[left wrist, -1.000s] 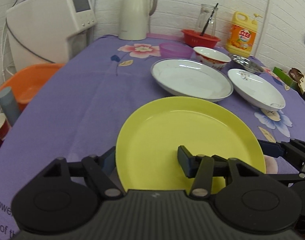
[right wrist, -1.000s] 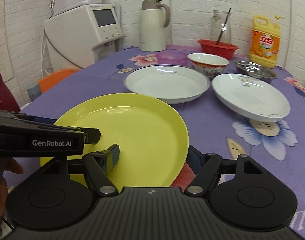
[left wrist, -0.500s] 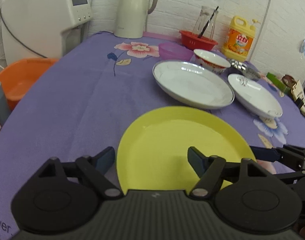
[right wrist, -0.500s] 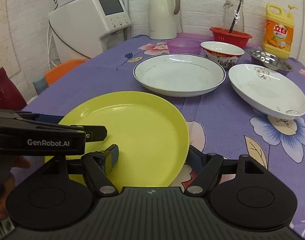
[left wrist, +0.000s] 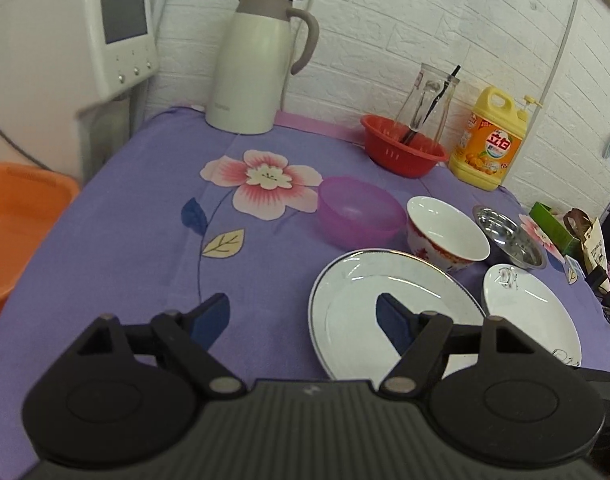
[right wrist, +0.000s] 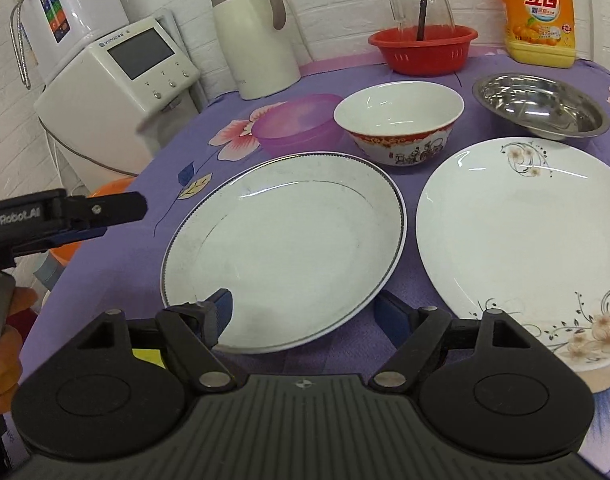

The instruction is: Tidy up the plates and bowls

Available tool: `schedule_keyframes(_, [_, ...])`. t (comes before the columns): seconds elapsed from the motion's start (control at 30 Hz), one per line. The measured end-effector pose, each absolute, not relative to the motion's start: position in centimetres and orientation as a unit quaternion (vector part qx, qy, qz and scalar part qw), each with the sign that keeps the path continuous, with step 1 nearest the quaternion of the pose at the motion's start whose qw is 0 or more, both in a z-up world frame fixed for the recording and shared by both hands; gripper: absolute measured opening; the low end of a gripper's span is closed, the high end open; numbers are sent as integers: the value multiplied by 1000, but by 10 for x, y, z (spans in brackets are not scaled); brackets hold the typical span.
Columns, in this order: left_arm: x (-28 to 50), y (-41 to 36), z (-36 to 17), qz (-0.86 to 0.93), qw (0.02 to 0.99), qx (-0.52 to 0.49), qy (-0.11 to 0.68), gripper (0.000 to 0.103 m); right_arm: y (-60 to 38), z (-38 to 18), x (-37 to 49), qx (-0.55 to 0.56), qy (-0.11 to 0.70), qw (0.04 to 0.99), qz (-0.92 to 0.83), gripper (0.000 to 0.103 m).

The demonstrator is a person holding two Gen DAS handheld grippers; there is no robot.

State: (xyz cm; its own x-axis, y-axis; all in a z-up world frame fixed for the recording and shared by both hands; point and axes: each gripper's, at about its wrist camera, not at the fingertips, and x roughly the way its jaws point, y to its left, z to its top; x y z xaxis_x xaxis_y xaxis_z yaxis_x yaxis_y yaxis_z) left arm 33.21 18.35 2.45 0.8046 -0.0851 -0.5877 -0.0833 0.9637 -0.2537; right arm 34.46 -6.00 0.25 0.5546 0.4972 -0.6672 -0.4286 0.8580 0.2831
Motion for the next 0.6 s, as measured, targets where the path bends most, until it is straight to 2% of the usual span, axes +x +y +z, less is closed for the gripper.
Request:
schedule_keyframes(0.3, [369,189,7,-3,931,-130,341,74,-34,1,350,-16,391,874,289,103])
schedule_keyframes(0.6, [386,201,-5,13,926,-128,356,74,-27,12,386,-19,378,878,292,103])
